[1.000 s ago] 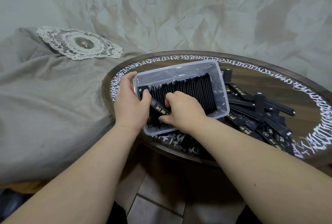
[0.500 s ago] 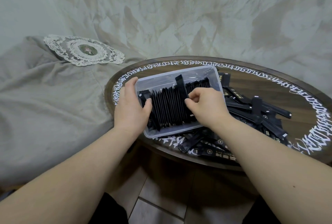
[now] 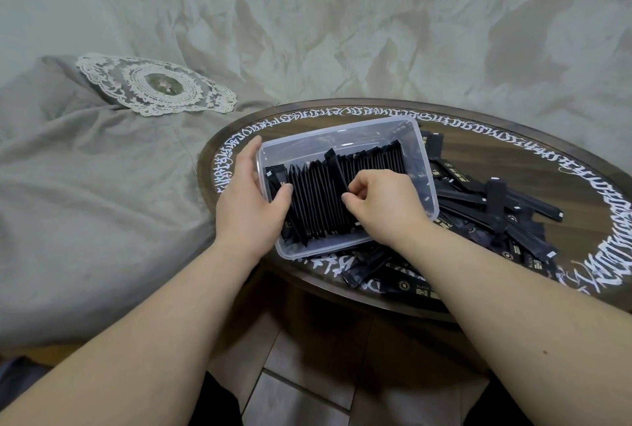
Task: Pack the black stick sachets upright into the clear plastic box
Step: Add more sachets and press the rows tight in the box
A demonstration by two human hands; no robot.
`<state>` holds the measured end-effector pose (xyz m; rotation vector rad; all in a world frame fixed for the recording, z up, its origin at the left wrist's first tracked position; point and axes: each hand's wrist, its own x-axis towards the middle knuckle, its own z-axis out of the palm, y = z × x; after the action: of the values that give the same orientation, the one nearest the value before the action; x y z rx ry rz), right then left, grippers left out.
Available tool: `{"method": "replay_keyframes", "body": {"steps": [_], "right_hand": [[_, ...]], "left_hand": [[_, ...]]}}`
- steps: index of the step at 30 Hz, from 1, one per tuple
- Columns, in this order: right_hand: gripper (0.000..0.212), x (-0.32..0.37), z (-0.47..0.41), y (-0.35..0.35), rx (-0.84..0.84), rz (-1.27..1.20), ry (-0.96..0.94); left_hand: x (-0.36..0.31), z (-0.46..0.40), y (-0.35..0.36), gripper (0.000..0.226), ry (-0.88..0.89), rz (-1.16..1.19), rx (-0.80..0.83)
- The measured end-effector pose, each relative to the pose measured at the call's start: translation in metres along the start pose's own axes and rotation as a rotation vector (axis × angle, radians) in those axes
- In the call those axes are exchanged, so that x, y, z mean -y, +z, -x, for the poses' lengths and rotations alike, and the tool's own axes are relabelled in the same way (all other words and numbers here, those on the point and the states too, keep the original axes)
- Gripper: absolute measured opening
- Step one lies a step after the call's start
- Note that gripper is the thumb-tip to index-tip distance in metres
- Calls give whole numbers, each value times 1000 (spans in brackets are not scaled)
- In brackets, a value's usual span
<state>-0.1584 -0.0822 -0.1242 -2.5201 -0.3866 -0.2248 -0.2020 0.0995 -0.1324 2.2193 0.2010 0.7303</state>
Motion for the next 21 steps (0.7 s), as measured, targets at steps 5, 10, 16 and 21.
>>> {"method": "replay_keyframes", "body": {"steps": [5,10,16,21], "right_hand": [[12,-2,-2,4,5,19,10],[15,1,-5,8,21,61,-16],[17,2,-9,7,2,55,0],[17,4,-3,8,36,63,-22]], "left_hand": [[4,-4,1,69,-17,38,6],[3,-5,1,64,1,39,16],[3,-4,1,64,6,46,22],[2,-4,2,65,5,57,14]]}}
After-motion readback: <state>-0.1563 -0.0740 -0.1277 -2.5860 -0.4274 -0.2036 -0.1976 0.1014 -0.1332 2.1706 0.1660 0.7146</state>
